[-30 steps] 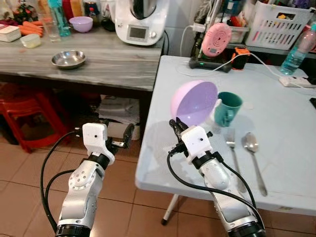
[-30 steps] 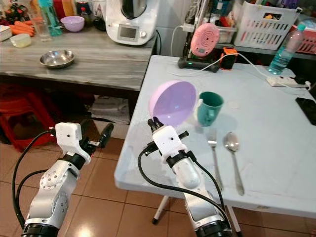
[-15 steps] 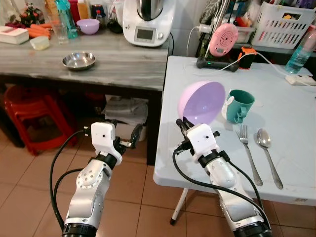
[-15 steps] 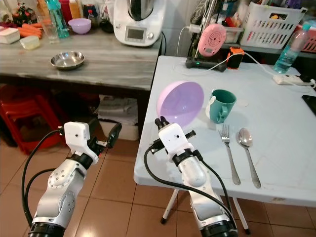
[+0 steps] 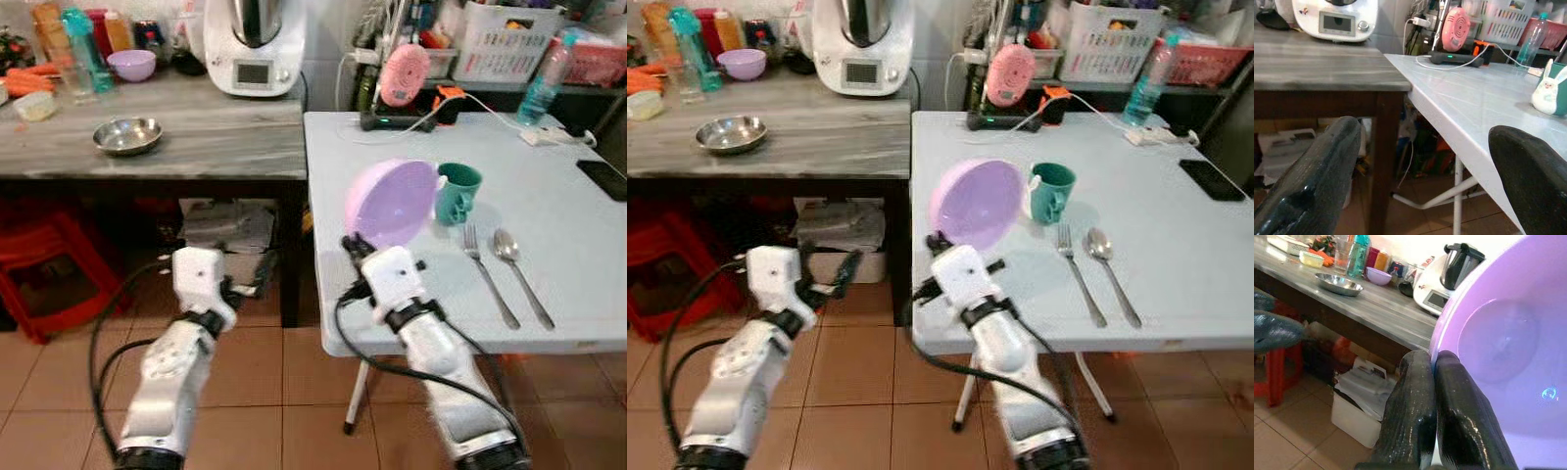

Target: Setting the table

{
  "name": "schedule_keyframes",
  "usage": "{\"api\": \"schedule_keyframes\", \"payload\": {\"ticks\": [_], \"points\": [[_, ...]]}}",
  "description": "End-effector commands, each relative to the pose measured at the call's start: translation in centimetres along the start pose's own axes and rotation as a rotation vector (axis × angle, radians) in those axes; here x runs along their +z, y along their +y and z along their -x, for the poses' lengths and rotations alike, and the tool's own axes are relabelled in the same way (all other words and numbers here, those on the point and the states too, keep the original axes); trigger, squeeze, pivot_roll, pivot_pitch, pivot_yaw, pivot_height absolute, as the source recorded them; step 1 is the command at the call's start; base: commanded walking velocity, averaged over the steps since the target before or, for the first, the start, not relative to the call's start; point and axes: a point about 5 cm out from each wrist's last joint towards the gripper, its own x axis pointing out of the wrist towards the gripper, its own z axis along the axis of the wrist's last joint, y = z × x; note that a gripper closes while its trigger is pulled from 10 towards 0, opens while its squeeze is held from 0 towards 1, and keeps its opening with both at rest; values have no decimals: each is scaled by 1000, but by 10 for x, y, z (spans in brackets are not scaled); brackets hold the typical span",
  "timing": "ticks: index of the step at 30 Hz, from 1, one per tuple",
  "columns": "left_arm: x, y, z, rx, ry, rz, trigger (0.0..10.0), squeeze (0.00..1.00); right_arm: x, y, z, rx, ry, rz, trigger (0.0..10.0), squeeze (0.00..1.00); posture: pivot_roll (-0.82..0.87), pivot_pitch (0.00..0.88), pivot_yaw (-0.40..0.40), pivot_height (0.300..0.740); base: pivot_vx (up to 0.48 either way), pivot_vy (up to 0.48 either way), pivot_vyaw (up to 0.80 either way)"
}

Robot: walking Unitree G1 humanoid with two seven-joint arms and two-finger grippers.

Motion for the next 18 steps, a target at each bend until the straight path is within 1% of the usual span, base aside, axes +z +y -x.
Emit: {"api": "schedule_keyframes", "payload": {"ticks": [1, 9, 18], "points": [[2, -8, -4, -27, -9, 0, 10000, 0, 3, -9, 1, -24, -10, 19, 10000, 0, 82, 0, -3, 740, 0, 368, -444], [2, -9, -5, -35, -7, -5, 10000, 0, 3, -10, 0, -16, -6, 30, 10000, 0, 81, 0, -2, 740, 0, 377, -529], [1, -10, -4, -42, -9, -10, 10000, 0, 3, -9, -1, -6, -10, 33, 10000, 0, 89, 0, -11, 740, 0, 465, -603]]}}
